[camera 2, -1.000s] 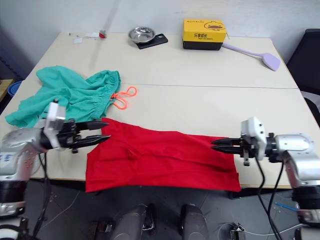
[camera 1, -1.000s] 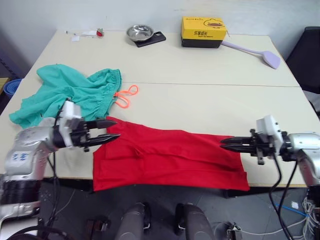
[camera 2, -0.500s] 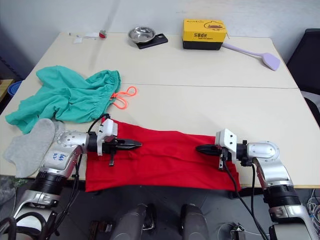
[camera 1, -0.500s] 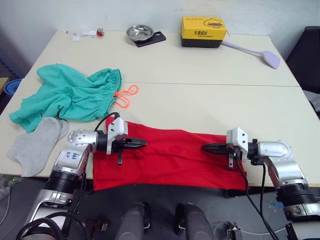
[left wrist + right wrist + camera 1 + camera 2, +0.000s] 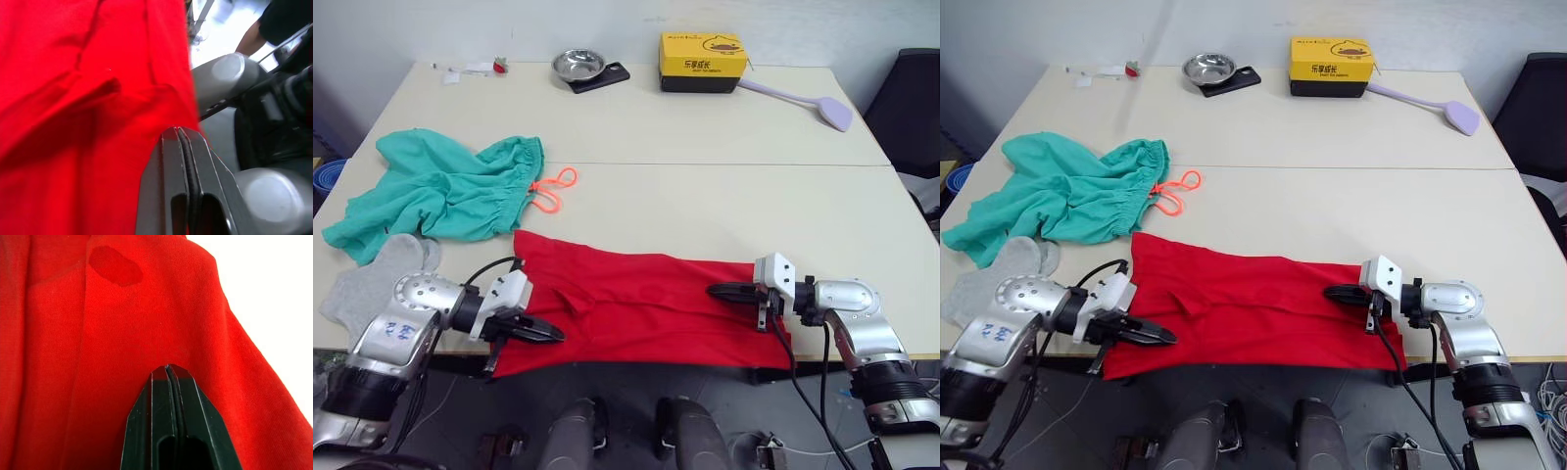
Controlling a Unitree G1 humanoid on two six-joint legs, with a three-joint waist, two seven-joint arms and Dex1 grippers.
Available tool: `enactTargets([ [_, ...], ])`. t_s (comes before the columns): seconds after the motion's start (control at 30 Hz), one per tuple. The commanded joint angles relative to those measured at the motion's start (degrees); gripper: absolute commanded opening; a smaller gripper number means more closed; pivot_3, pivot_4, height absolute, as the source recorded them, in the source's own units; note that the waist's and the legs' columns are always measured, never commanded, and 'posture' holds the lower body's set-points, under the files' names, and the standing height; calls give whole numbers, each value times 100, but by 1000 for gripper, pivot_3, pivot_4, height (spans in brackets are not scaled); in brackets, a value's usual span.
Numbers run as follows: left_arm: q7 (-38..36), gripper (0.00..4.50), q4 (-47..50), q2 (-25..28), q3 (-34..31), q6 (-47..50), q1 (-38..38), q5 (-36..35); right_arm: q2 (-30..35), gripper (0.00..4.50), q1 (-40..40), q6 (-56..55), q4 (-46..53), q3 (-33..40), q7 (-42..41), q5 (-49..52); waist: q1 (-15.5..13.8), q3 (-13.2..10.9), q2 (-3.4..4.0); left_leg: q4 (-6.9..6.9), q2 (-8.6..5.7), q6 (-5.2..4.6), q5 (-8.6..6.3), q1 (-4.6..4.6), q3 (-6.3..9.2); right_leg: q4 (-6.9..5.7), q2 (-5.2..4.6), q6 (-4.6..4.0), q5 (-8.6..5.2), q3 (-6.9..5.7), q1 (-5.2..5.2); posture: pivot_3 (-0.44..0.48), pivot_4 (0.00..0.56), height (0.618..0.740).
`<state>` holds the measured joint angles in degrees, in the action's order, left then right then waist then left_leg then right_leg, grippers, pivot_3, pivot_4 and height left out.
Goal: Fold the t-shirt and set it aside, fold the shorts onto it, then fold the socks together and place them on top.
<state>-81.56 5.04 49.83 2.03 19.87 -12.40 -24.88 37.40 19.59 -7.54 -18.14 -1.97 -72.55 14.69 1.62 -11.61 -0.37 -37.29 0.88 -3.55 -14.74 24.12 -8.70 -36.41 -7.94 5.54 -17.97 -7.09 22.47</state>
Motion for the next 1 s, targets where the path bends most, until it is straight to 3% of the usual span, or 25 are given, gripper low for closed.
enactTargets([
  [0.03, 279, 39, 415, -76, -973, 664, 43, -1105, -5, 0, -37, -59, 11, 76, -14, 80, -8, 0, 0, -1, 0, 3, -1, 2, 5, 0, 0, 0, 0, -1, 0, 0, 150, 740],
  [0.13, 916, 39, -85, -357, -1265, 639, -441, -1073, 7, 0, -18, -88, -56, 91, -58, 98, -23, 0, 0, -3, -3, 3, -1, 0, 9, -1, -4, 0, 0, -3, -4, 0, 150, 740],
  [0.27, 1460, 39, -881, -647, -820, -90, -1052, -116, -21, 0, 52, -141, -160, 64, -99, 77, -12, 1, 0, -4, -10, -8, 6, -1, 7, -4, -2, 0, 0, -12, -9, 0, 150, 740],
  [0.43, 1205, 39, -1757, -791, -144, -931, -1437, 672, -107, 0, 173, -225, -309, -13, -129, 43, -4, 1, -2, -3, -9, -9, 7, 0, -3, -10, 13, 1, 0, -12, -6, 0, 150, 740],
  [0.53, 945, 39, -1966, -785, 40, -1103, -1521, 777, -125, 0, 198, -243, -334, -30, -176, 26, 8, 1, -2, -1, 0, -7, 6, 1, -9, -14, 20, 0, 0, -5, 0, 0, 150, 740],
  [0.8, -290, 39, -1320, -98, 92, -595, -1026, 367, -131, 0, 155, -328, -394, -5, -180, -12, 8, 1, -1, -1, 2, -5, 5, 0, -9, -8, 17, 0, 0, 1, 1, 0, 150, 740],
  [1.0, -644, 39, -506, 617, -42, 474, -613, -19, -138, 0, 170, -293, -398, -23, -177, -22, 10, 1, -2, -1, 2, -2, 3, -1, -6, -3, 12, -1, 0, 4, 1, 0, 150, 740],
])
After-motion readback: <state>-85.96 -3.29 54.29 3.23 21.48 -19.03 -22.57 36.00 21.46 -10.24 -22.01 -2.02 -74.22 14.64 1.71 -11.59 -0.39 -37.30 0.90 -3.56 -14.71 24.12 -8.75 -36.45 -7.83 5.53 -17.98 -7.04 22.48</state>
